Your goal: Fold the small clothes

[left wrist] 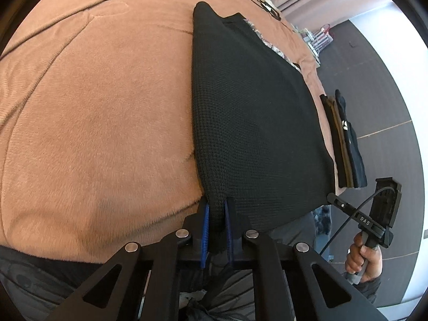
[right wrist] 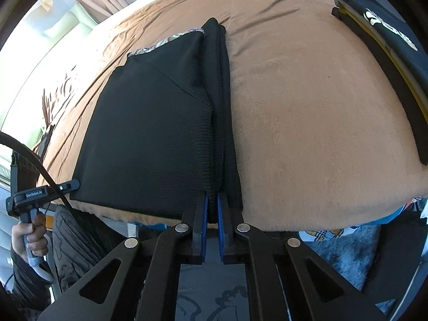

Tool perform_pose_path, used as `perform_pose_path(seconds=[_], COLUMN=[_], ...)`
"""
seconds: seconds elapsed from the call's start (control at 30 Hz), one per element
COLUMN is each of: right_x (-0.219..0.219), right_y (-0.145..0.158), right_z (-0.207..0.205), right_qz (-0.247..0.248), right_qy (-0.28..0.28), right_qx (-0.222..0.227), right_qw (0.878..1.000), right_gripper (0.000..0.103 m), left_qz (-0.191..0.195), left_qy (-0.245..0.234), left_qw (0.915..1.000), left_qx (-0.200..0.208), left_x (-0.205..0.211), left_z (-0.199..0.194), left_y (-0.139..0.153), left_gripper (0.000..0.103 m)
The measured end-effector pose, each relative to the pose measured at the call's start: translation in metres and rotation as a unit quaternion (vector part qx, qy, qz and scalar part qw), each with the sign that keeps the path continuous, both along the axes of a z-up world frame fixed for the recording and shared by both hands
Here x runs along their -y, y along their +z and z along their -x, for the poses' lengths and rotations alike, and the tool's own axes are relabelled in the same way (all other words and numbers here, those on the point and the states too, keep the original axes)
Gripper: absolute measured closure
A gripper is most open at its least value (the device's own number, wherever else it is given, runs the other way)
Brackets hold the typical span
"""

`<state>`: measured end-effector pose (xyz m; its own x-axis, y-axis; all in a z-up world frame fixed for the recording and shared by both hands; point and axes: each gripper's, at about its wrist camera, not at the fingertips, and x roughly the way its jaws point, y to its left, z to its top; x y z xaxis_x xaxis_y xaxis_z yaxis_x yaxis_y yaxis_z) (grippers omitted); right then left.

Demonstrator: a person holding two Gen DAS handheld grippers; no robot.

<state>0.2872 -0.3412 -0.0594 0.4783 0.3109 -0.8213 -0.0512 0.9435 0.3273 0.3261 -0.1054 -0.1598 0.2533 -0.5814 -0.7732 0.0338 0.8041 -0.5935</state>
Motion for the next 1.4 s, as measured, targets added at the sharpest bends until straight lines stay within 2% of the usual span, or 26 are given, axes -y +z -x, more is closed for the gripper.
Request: perform_pose_path(seconds=[0.2,0.27,0.3,0.33,0.37,0.4,0.8,1.03,1.2,1.4], right_x=[0.006,0.009,0.011,0.015,0.019,0.023,0.052,0.055,0.053,0.048], right_y=[0.000,0.005,0.006,0.010,0.014,0.016,-0.009,-0.021,-0.030,-0.042], right_z=[-0.003,-0.005,-0.004,-0.005,-0.006,-0.009,-0.074,-0.110,-0.143,-0.181], right_qz=[-0.009,-0.010,-0.013,-0.020,-0.028,-0.035,-0.159,-0.193,-0.213,-0.231], right_qy=[0.006,0.003,0.001,-0.005,-0.010,-0.013,0.012,0.032,0.045,0.056], right_qx=[-0.001,0.009,0.013,0.020,0.031,0.038,0.027,0.012,0.004,-0.008], right_qw=[1.000,1.000,1.000,1.000,0.999,0.999,0.987,0.981,0.976,0.971], right_gripper=[0.096,0.087,0.070,0.047,0.039,0.037,0.037,0.037,0.037,0.049], left_qz=[-0.004,0.005,0.007,0.006,0.006,0.005,0.015,0.027,0.032,0.038], left_qy=[-0.011,-0.004,0.001,0.006,0.010,0.012,0.025,0.027,0.031,0.036], left_qw=[0.9999,0.9999,1.0000,1.0000,0.9999,0.9999,0.9996,0.9993,0.9990,0.9986], left_qx=[-0.010,-0.011,-0.007,-0.002,0.001,0.002,0.004,-0.003,-0.008,-0.011], left_x=[-0.001,-0.005,-0.007,-0.009,-0.011,-0.012,-0.014,-0.015,-0.018,-0.019], left_z=[-0.007,-0.012,-0.013,-0.015,-0.017,-0.020,-0.074,-0.103,-0.125,-0.153], left_y=[0.001,0.002,0.004,0.005,0.006,0.007,0.003,-0.003,-0.006,-0.008], left_gripper=[0.088,0.072,0.066,0.058,0.056,0.056,0.056,0.056,0.061,0.063])
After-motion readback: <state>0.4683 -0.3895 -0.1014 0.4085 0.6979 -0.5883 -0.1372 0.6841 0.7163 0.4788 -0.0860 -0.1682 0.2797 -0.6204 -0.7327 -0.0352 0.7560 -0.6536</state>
